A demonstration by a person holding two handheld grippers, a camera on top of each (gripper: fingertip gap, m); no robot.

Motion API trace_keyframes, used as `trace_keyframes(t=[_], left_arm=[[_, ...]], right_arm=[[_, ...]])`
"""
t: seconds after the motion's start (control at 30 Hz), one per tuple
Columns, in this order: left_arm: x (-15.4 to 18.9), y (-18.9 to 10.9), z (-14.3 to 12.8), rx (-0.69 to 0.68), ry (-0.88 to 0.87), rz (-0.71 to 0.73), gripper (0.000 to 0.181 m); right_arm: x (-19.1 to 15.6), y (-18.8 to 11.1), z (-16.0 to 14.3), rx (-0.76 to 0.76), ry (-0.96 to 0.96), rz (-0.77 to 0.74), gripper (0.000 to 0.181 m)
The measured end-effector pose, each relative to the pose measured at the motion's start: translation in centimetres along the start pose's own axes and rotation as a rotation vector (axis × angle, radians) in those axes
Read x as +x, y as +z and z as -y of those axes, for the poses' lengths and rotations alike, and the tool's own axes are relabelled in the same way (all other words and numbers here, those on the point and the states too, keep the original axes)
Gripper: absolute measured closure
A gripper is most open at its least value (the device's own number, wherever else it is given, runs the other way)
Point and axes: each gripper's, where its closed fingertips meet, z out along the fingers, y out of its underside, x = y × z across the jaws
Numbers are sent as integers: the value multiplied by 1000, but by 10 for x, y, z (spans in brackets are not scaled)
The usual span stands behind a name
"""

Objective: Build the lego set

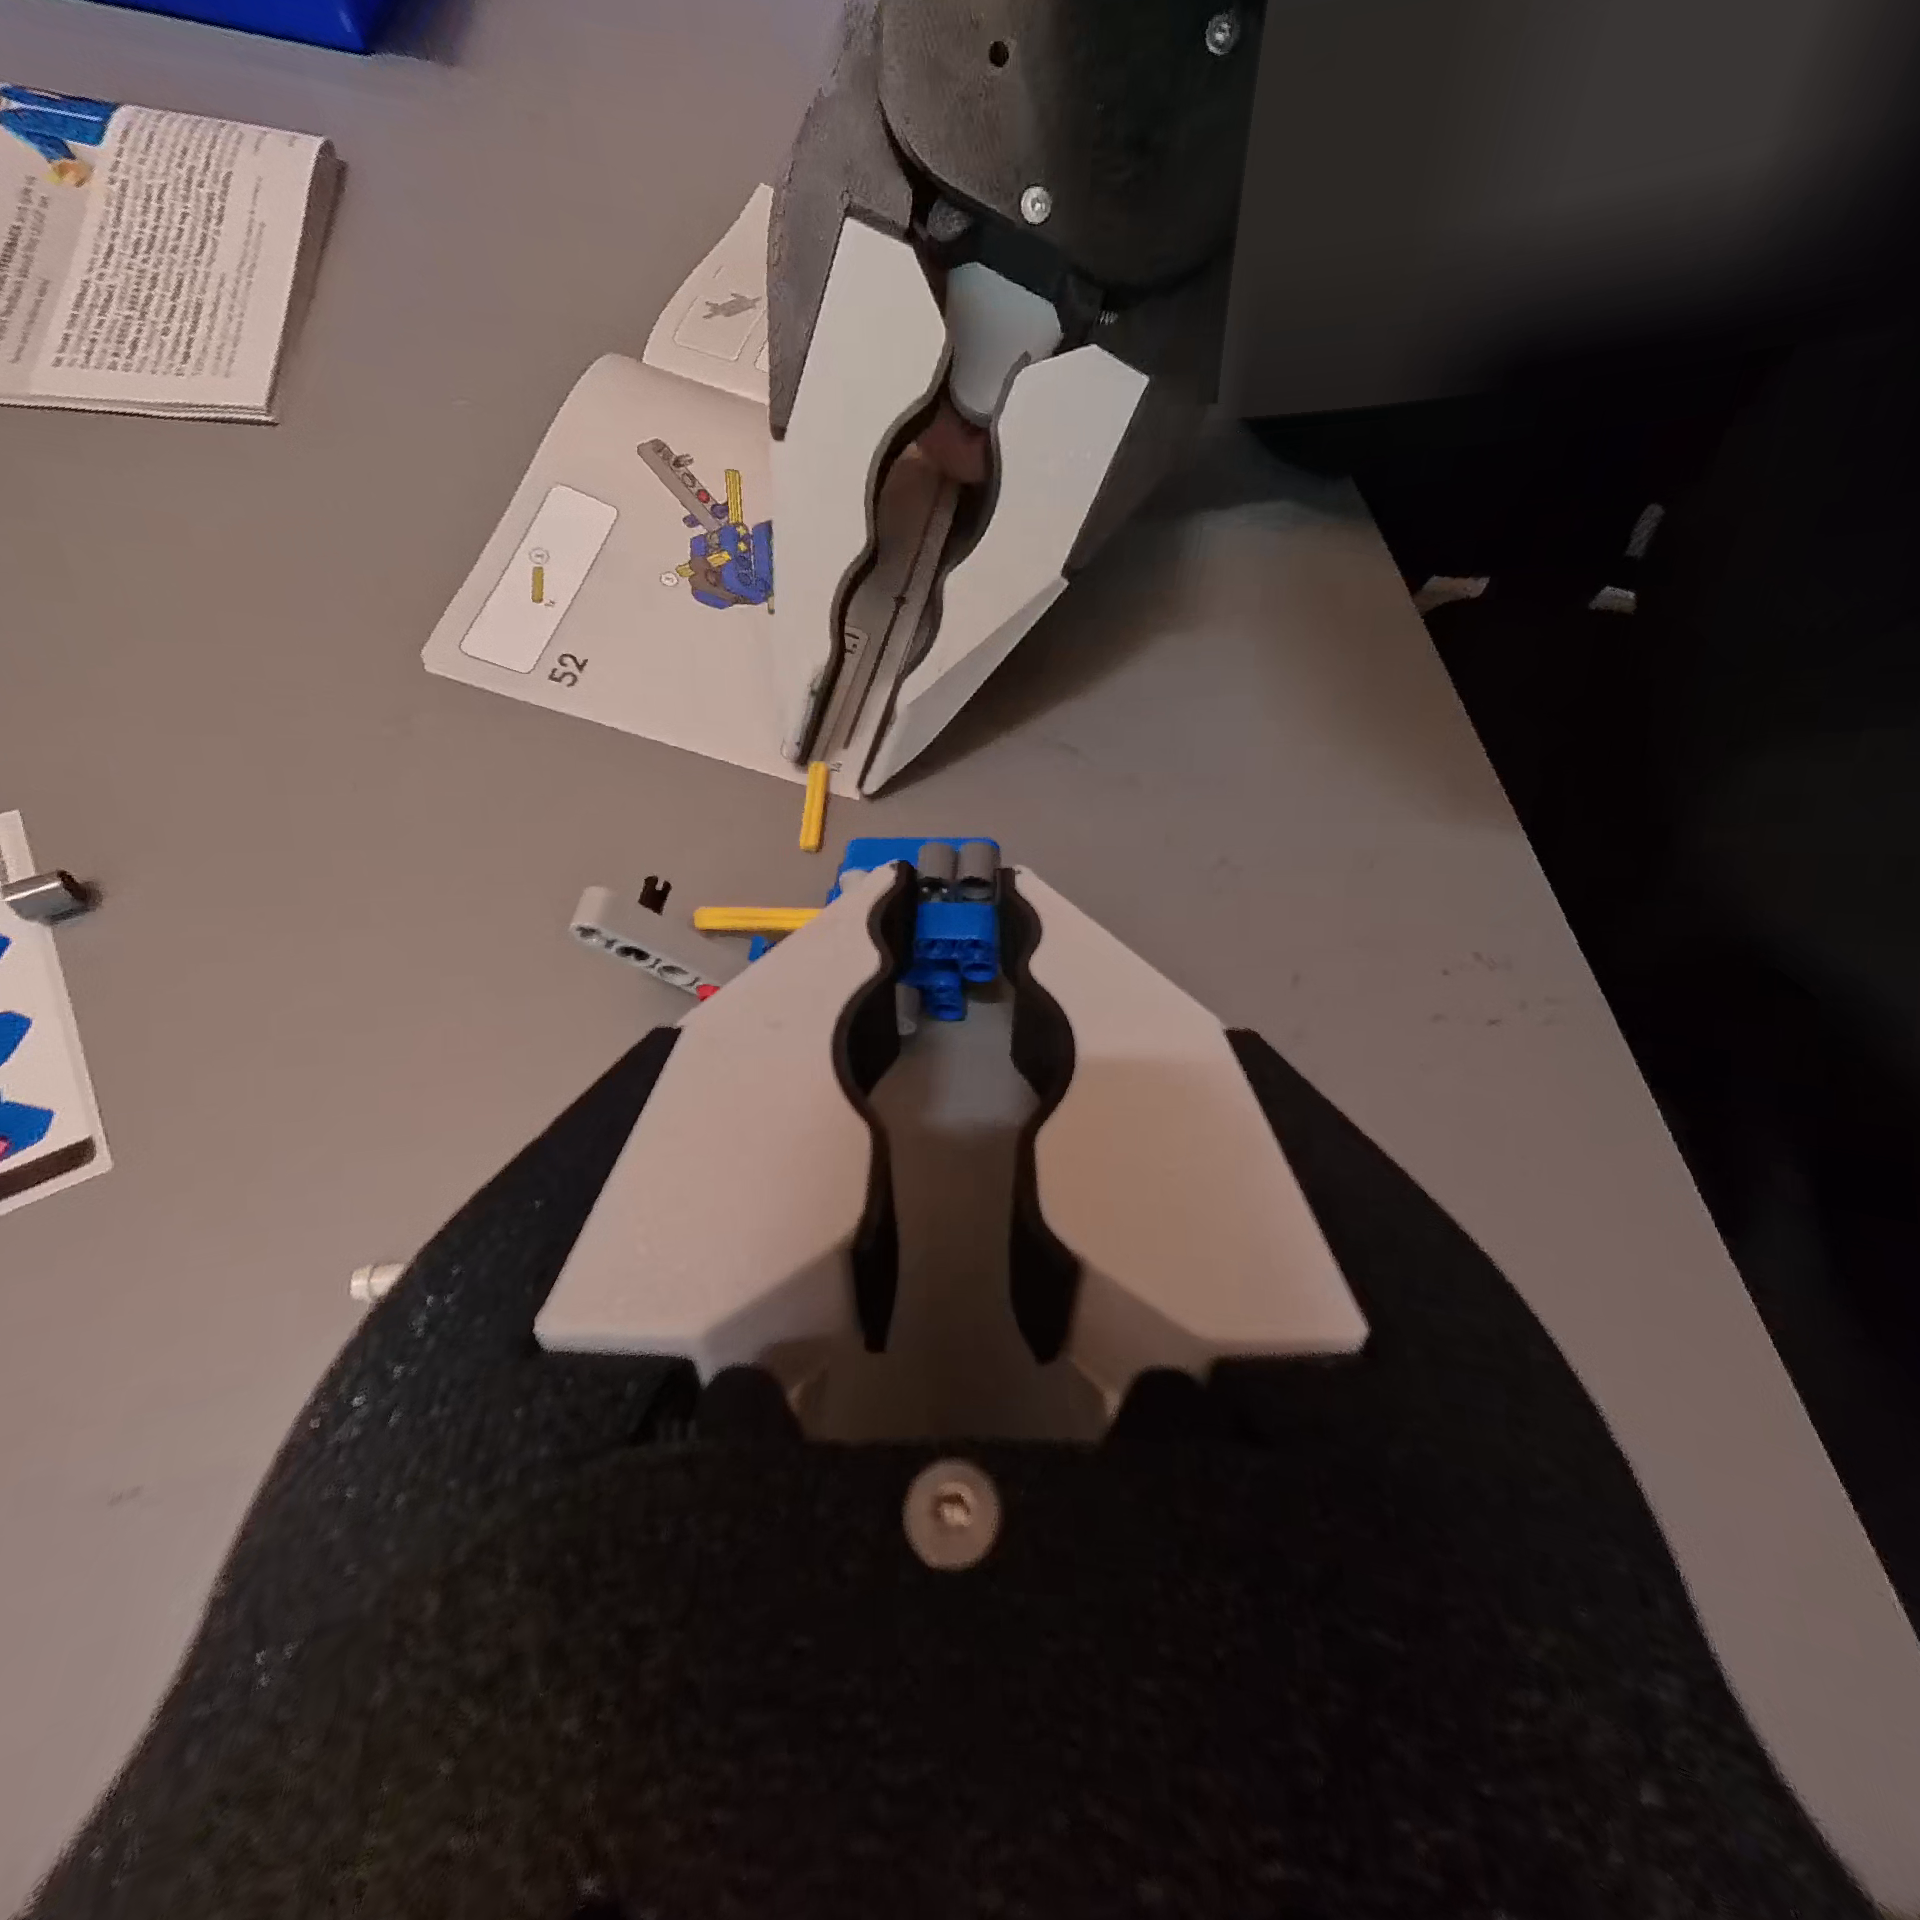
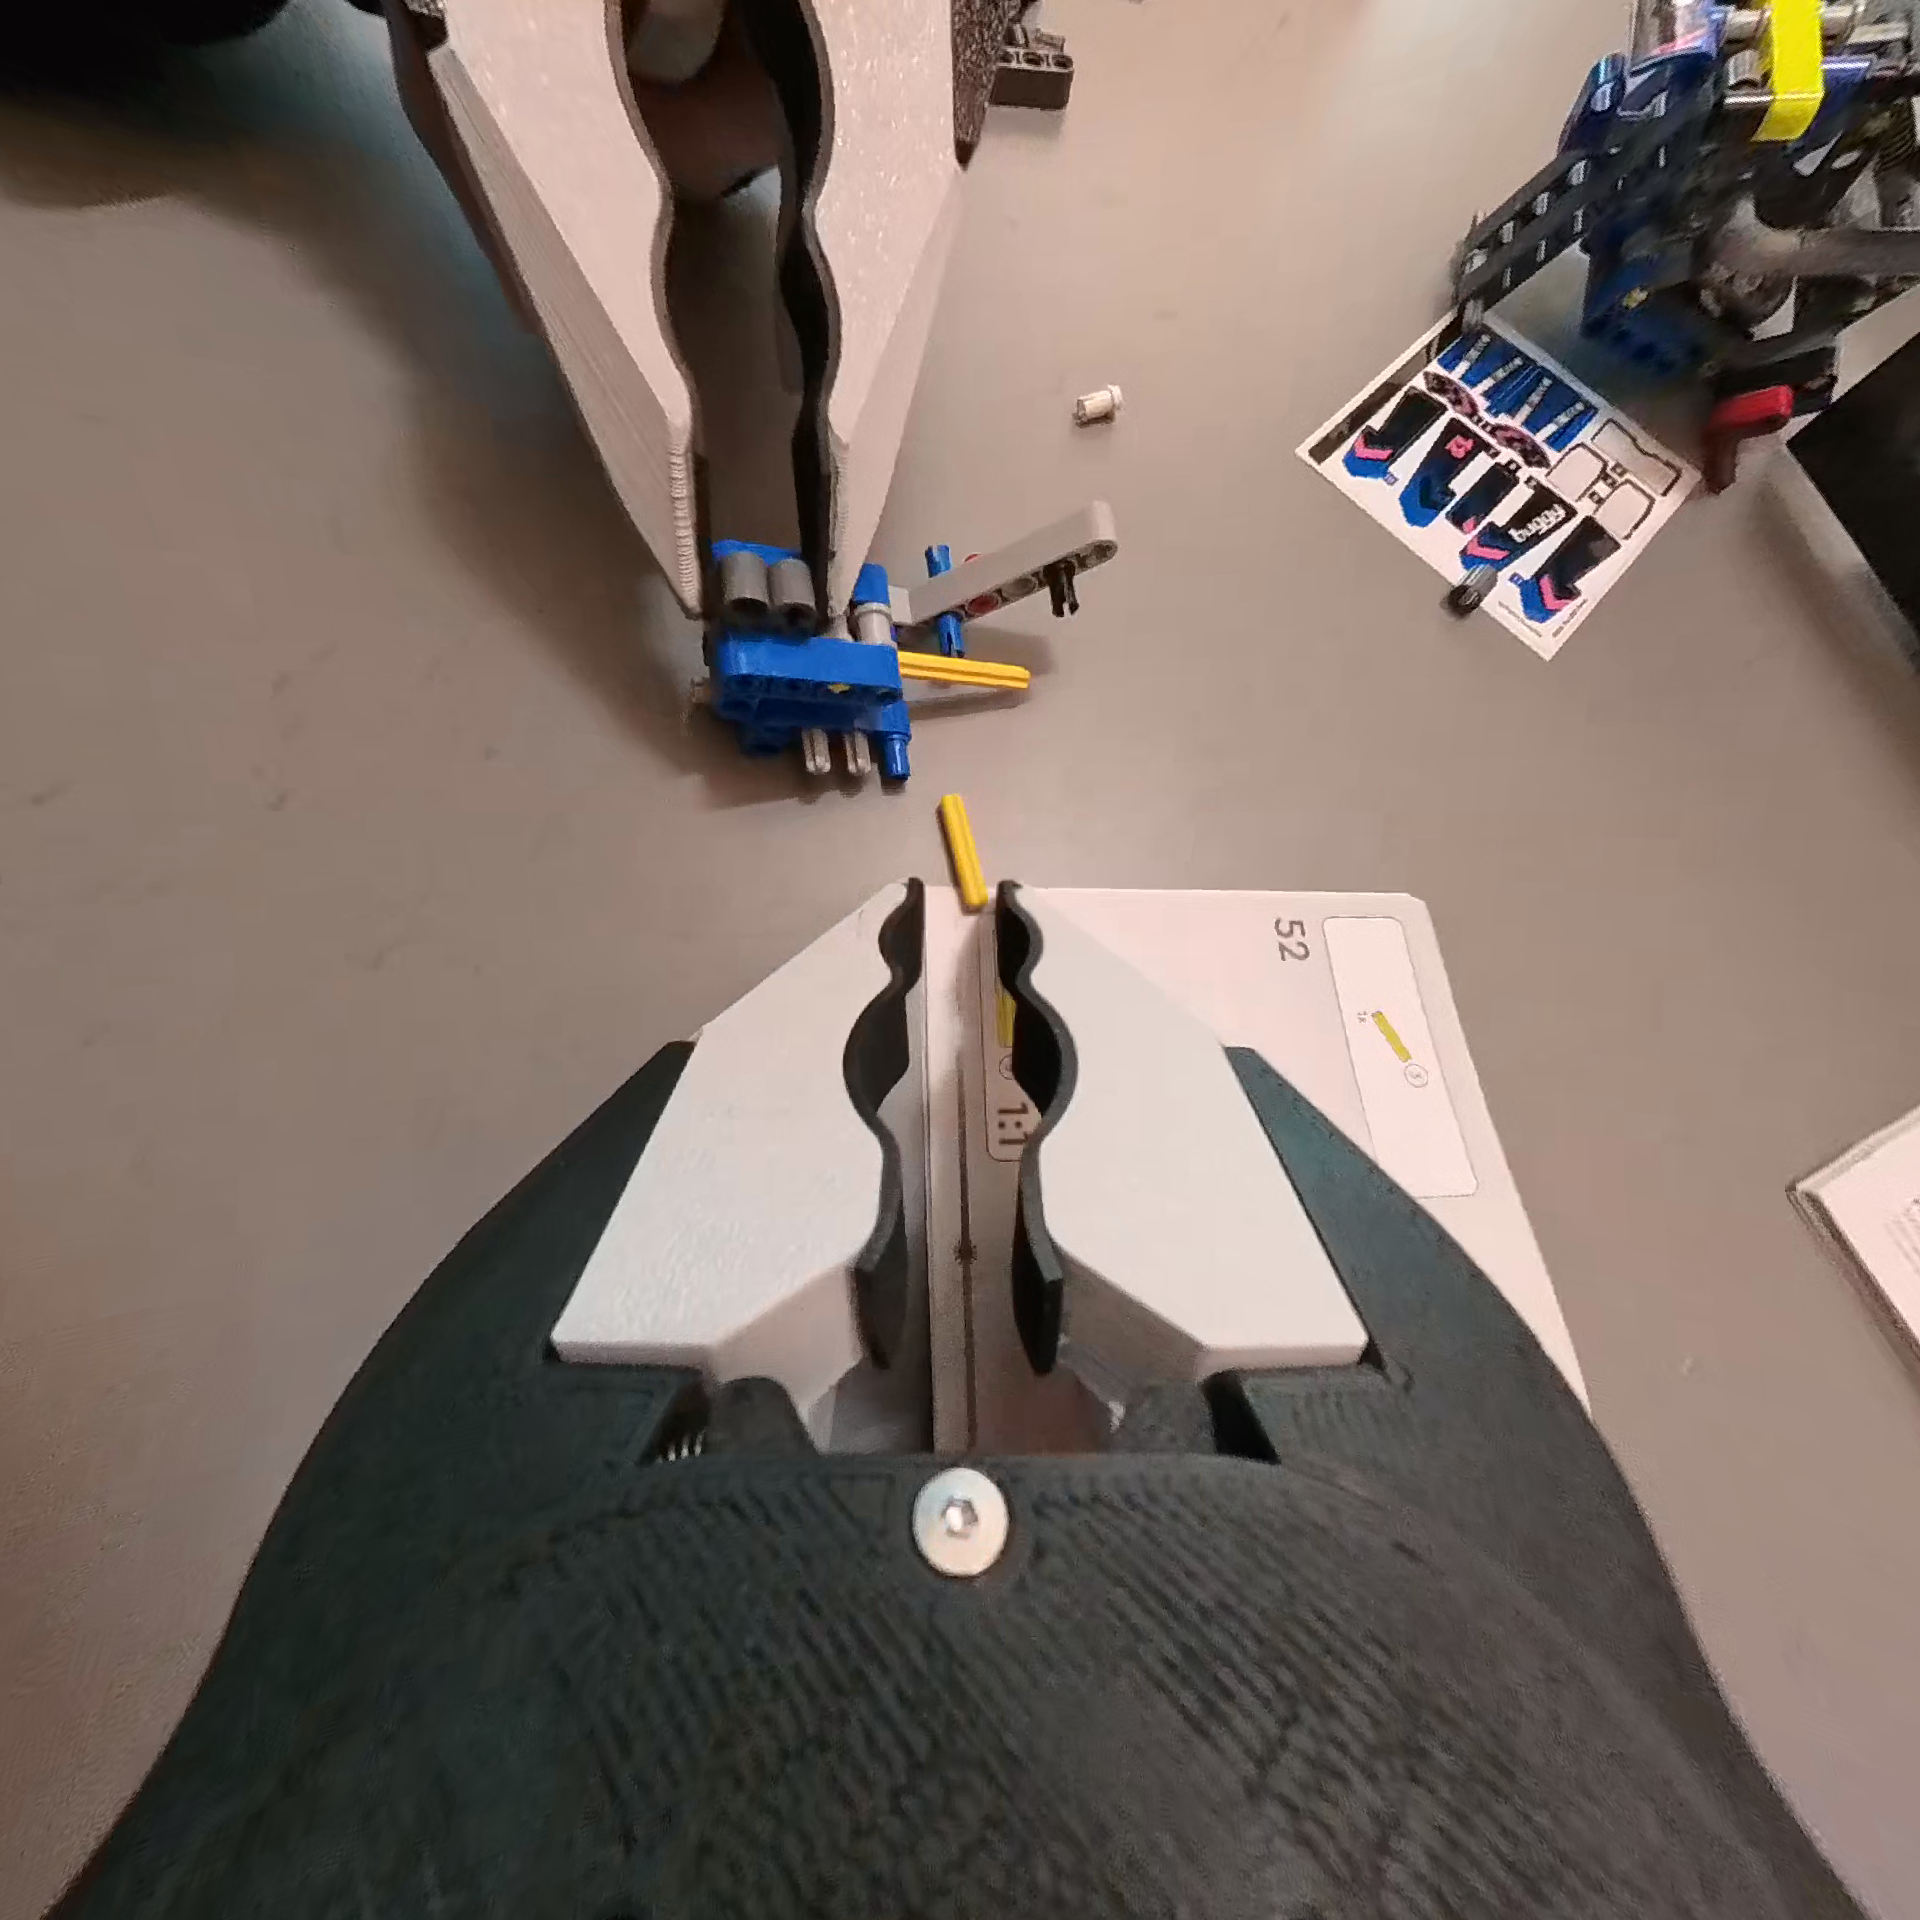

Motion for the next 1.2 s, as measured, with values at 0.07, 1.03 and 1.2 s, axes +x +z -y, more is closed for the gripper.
trace_keyframes(t=[0.07, 1.03, 1.2], left_arm=[[0, 0, 0, 2, -3, -4, 166], [9, -3, 24, 15, 249, 148, 181], [11, -2, 21, -15, 282, 147, 181]], right_arm=[[0, 1, 0, -1, 13, 18, 170], [-29, -29, 53, 264, -389, -203, 179], [-31, -28, 52, 282, -361, -167, 179]])
